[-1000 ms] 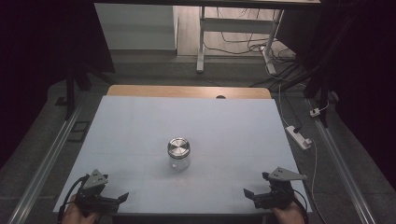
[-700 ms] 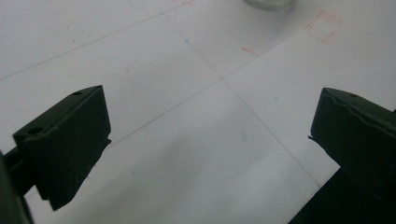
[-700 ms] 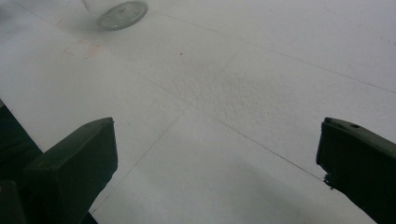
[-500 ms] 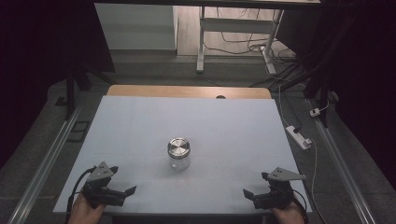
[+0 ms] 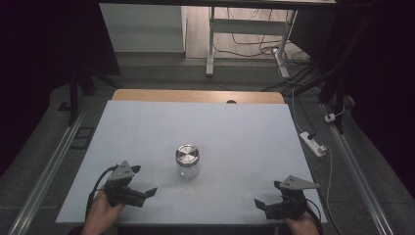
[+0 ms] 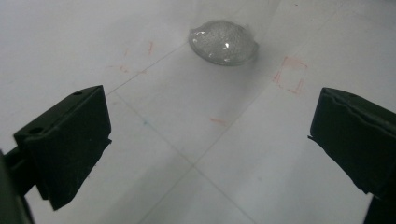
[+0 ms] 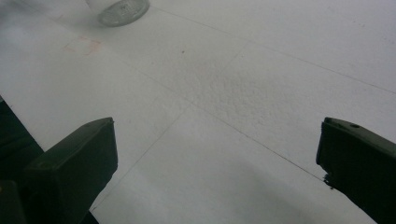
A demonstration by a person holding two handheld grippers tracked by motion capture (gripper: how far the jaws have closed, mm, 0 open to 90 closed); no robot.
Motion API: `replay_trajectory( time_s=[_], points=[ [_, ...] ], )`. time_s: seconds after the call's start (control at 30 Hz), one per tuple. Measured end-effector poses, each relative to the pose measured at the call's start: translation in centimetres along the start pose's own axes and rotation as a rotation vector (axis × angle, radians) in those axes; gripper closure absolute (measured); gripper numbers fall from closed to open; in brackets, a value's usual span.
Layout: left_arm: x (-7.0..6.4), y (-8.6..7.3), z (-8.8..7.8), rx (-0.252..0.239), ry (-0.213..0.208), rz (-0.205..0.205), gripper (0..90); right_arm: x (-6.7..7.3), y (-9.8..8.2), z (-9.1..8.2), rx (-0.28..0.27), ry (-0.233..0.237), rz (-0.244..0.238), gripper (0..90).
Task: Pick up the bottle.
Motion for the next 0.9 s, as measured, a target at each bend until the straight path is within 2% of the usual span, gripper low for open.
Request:
replay_trajectory(
  time_s=[0.17, 0.5, 0.57, 0.77, 0.9],
  points=[
    [0.1, 1.1, 1.5, 0.001, -0.007, 0.011, 0.0, 0.0, 0.0, 0.0, 0.002, 0.002, 0.000, 0.0],
    [0.2, 3.3, 4.7, 0.033, -0.030, 0.018, 0.0, 0.0, 0.0, 0.0, 0.007, 0.003, -0.005, 0.0],
    [0.1, 3.8, 5.3, 0.025, -0.042, 0.020, 0.0, 0.0, 0.0, 0.1, 0.007, 0.004, -0.005, 0.0],
    [-0.2, 5.4, 7.6, -0.001, -0.106, 0.061, 0.0, 0.0, 0.0, 0.1, 0.005, 0.003, -0.005, 0.0],
    [-0.4, 5.9, 8.6, -0.002, -0.132, 0.086, 0.0, 0.0, 0.0, 0.1, 0.007, 0.004, -0.004, 0.0]
  ],
)
Point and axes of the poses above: each handheld gripper's, and its own axes: z roughly forward along the jaws, y roughly out of its top, x roughly to its left, the point moved 4 cm from there along z, roughly forward along the jaws, and after that the axes turned 4 degrees about -x, right-handed, at the moved point
